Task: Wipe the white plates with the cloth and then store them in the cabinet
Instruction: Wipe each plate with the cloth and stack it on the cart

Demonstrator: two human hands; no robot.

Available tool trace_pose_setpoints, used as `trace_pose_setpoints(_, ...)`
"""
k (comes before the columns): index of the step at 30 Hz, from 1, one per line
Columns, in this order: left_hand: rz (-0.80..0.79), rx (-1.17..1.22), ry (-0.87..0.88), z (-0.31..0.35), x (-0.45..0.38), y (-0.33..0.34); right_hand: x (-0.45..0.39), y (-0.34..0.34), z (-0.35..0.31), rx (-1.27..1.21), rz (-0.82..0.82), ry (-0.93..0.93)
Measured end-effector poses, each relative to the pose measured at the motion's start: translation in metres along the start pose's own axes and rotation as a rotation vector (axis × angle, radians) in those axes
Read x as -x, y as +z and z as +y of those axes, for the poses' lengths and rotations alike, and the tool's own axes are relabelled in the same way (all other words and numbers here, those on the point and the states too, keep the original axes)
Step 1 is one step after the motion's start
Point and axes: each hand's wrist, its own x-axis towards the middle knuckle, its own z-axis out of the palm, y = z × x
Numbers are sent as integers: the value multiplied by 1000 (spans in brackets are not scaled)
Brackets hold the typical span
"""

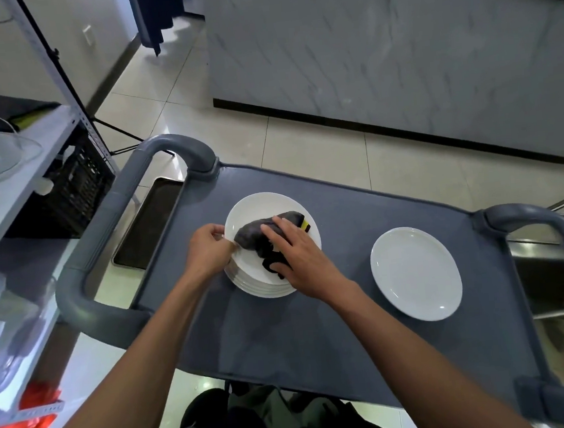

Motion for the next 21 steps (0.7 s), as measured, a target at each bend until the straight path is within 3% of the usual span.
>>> trace_pose_setpoints(8,-132,113,-1,6,2,-7,-5,3,-7,-44,60,35)
trace_pose_setpoints(15,-262,292,-133,13,10,-9,-3,6,-13,-31,81,73)
trace_pose_setpoints(21,-392,304,-86,16,21,-15,2,11,-23,16,125,88)
